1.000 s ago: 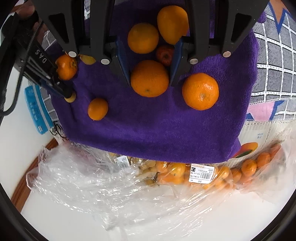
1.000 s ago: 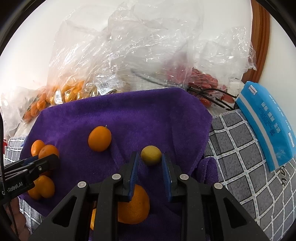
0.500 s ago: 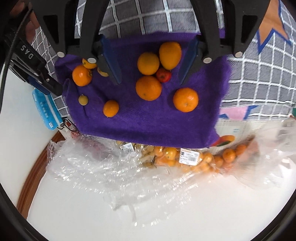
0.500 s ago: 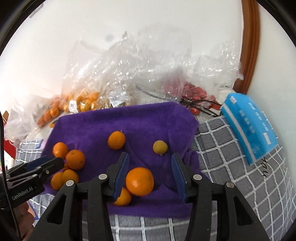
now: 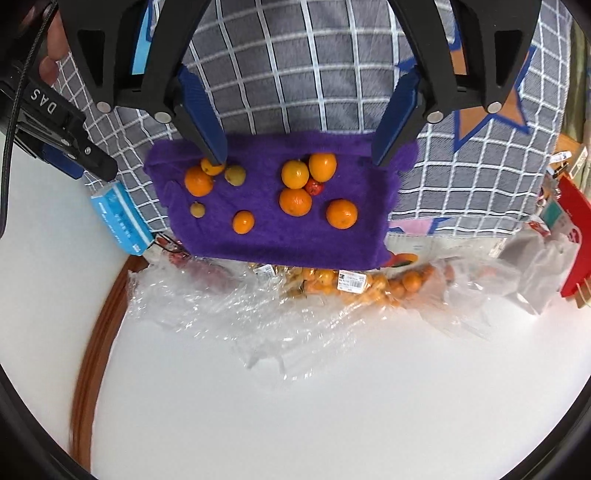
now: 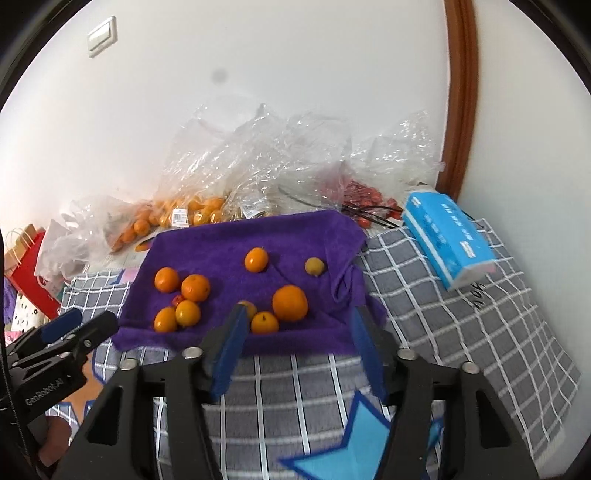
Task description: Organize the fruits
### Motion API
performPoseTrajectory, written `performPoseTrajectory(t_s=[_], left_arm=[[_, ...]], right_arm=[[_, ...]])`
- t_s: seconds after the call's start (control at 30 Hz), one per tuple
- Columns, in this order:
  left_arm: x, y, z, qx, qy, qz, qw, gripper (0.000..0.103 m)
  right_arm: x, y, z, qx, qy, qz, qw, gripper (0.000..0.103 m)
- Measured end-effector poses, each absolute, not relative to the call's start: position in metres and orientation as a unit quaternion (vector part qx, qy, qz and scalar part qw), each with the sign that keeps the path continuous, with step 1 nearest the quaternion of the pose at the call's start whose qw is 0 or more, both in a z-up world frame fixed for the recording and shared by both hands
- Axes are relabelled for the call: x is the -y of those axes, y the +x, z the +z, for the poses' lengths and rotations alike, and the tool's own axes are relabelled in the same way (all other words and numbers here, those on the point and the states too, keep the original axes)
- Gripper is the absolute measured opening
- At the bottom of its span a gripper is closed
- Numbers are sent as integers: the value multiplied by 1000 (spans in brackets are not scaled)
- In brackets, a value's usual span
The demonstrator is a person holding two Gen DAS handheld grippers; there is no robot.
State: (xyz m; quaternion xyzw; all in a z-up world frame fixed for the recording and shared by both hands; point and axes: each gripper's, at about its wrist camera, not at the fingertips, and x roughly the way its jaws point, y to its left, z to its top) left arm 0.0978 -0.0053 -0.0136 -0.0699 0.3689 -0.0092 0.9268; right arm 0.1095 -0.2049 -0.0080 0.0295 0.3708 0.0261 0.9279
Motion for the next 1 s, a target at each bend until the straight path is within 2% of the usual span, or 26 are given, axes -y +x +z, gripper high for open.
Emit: performPoseTrajectory(t_s=[0.13,0.33,0.53,1.0], left_arm=[[9,68,-2,-347,-49,2,936,83],[12,37,10,-324,-50,12,945,90],[15,17,13,-310,-52,19,949,91],[16,5,13,-301,-50,28,952,91]], right_arm=[[208,76,5,-337,32,25,941,86],[217,41,17,-308,38,19,951,96],[221,20,17,-298,24,11,954,102],[219,4,15,-288,17,10,957,103]])
